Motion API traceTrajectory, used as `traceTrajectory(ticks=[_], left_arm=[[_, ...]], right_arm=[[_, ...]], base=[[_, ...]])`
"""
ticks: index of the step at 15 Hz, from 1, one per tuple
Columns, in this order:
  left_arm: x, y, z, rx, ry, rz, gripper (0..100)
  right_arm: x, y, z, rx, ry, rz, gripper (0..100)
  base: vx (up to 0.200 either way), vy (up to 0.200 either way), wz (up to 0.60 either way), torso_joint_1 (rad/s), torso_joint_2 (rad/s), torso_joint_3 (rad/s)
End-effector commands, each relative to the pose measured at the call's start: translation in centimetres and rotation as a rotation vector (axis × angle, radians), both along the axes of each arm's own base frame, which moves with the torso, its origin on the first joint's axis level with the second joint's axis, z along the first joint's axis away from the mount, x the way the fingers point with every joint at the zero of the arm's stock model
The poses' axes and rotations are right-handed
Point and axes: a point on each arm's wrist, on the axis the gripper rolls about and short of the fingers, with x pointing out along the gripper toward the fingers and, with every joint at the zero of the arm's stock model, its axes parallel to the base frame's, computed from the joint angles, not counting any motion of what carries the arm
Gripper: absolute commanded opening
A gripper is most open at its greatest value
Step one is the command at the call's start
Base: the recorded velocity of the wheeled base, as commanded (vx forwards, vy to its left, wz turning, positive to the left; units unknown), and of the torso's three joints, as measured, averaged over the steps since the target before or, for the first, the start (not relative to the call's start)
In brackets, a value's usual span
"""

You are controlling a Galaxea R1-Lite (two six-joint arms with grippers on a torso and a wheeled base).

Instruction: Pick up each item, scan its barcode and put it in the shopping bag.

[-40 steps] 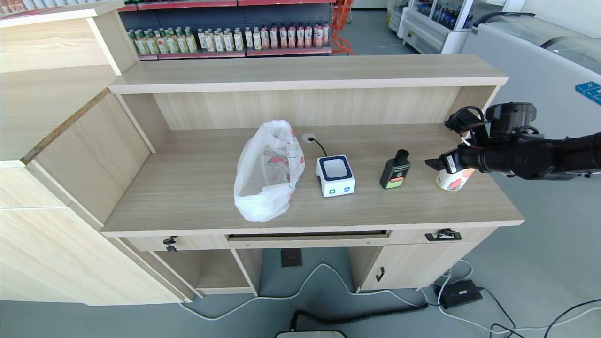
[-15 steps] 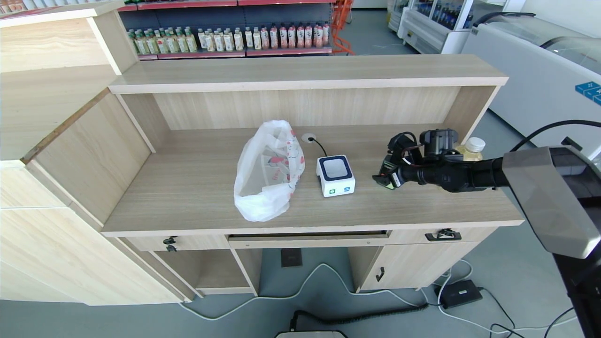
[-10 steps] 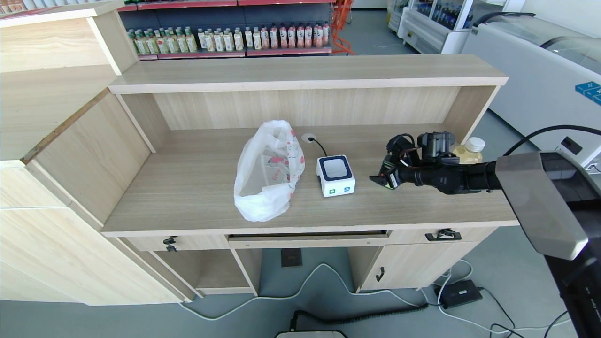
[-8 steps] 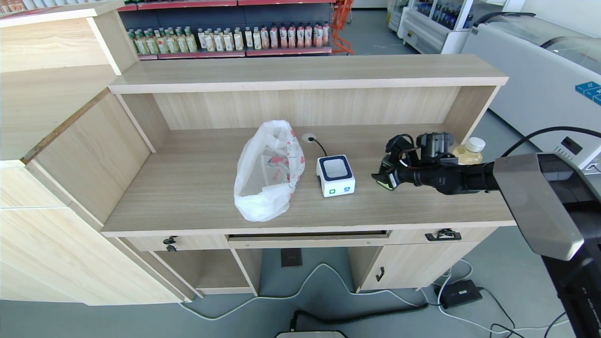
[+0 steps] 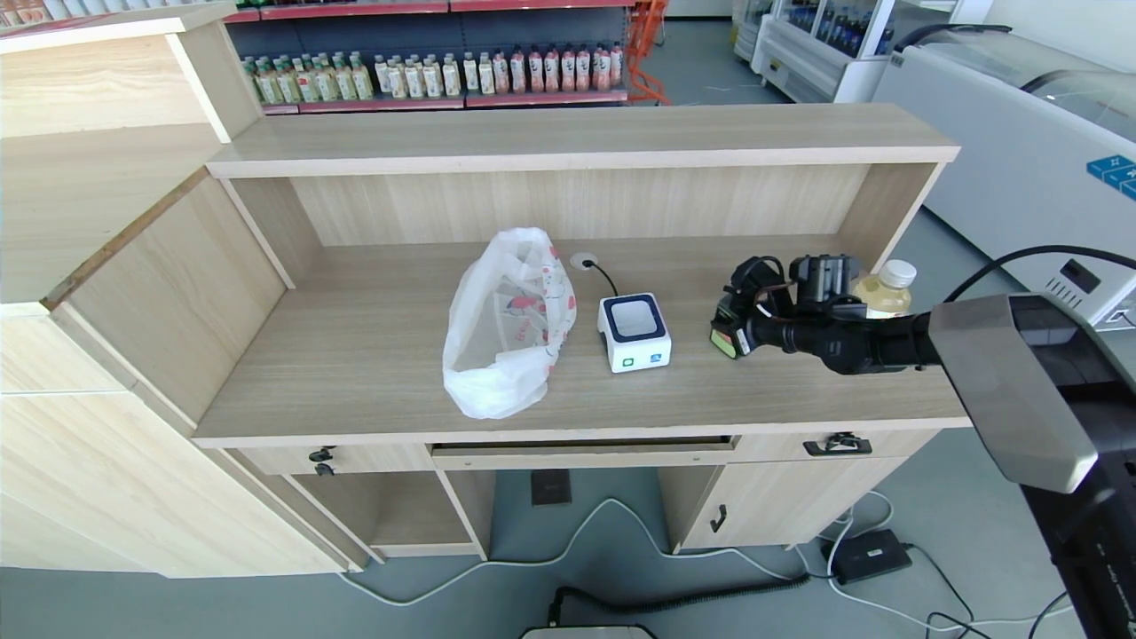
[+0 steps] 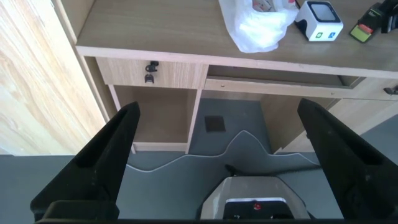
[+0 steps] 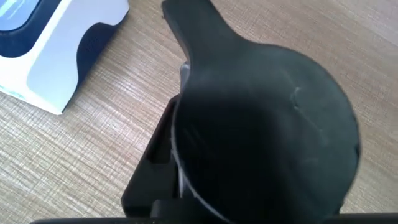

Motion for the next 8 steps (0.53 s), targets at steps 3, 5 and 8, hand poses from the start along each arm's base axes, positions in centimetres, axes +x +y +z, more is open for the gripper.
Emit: traceTrajectory(ticks=[3,5,8], left_arm=[[0.0,0.0,0.0,0.000,-0.001,0.001,100],[0.0,0.0,0.0,0.000,-0.001,0.001,100],[0.0,0.0,0.0,0.000,-0.001,0.001,100]], right_arm=[[-2.0,-2.4,1.5,-0.008,-0.054,-0.040,0],[-4.0,-3.2,4.4,0.002,-0.083,-0.056,0],[-8.7,-3.6,12.6,0.017,-0.216,-0.063,0]], base=[[0.000,0.000,0.00,0.000,0.00,0.000],[0.000,0.000,0.00,0.000,0.00,0.000],[0.000,0.000,0.00,0.000,0.00,0.000]])
